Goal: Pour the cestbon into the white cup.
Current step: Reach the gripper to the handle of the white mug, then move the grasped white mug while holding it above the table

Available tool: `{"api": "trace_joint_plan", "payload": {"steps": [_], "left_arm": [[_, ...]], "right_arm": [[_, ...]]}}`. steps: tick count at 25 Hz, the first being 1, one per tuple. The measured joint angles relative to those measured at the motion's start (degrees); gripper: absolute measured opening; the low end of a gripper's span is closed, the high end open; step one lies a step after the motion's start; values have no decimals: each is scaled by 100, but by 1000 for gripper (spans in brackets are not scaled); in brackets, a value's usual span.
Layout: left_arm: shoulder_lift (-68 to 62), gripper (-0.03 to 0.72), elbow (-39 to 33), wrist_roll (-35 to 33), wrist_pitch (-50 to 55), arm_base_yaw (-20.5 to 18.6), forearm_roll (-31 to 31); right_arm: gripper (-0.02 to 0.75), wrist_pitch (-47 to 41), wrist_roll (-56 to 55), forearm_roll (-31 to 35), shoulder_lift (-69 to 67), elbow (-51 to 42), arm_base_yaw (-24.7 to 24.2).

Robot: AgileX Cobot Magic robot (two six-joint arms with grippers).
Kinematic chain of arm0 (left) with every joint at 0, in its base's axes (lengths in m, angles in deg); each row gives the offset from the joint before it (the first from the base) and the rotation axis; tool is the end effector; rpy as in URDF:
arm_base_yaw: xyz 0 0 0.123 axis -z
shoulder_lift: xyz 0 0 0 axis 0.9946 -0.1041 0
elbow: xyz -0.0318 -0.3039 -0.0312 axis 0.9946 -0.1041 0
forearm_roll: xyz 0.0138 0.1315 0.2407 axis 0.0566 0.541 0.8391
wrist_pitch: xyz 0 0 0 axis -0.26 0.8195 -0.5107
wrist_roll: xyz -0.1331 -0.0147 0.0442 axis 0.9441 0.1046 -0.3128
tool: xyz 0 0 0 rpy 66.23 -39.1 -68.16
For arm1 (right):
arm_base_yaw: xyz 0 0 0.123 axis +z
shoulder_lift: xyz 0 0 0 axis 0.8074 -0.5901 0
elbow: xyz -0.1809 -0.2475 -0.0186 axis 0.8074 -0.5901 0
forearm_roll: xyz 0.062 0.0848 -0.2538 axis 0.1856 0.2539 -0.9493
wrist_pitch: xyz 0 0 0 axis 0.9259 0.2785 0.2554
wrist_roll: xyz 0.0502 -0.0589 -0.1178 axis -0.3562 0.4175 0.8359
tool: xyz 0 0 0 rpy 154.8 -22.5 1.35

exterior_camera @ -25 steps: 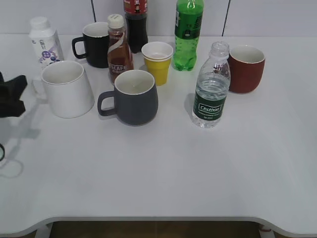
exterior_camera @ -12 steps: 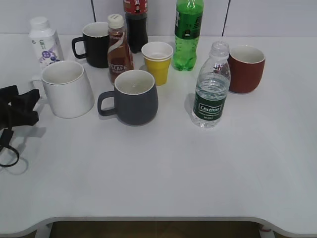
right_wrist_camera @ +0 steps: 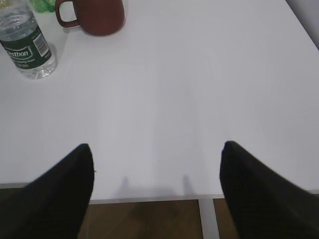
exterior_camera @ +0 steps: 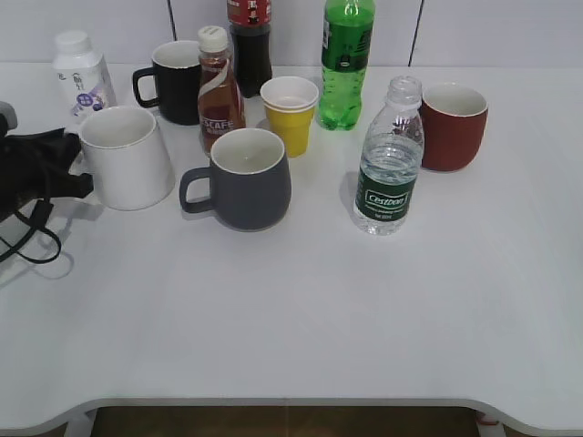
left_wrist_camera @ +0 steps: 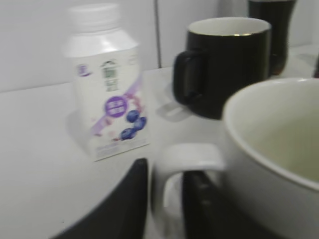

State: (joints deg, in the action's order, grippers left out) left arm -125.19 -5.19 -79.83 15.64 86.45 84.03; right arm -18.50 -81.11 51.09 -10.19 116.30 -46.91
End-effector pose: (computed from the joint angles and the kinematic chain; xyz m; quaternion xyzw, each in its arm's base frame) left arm 0.3826 -0.0477 0.1138 0.1207 0.7461 -0.0710 0.6509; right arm 0.0377 -0.0023 0.2705 0.0058 0.8438 0.0397 0.5352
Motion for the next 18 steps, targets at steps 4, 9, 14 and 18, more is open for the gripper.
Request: {"api": "trace_joint_plan", "payload": {"steps": [4, 9, 14, 18], "left_arm": [[-5, 46, 45, -48, 114, -5, 230], [-5, 46, 52, -55, 118, -5, 305], [278, 46, 32, -110, 372, -5, 326], [809, 46, 26, -110, 451, -5, 349]], "right_arm": [[589, 0, 0, 0, 0, 0, 0], [589, 0, 0, 0, 0, 0, 0], [589, 283, 206, 104, -64, 76, 0], [589, 1834, 1387, 689, -720, 127, 0]]}}
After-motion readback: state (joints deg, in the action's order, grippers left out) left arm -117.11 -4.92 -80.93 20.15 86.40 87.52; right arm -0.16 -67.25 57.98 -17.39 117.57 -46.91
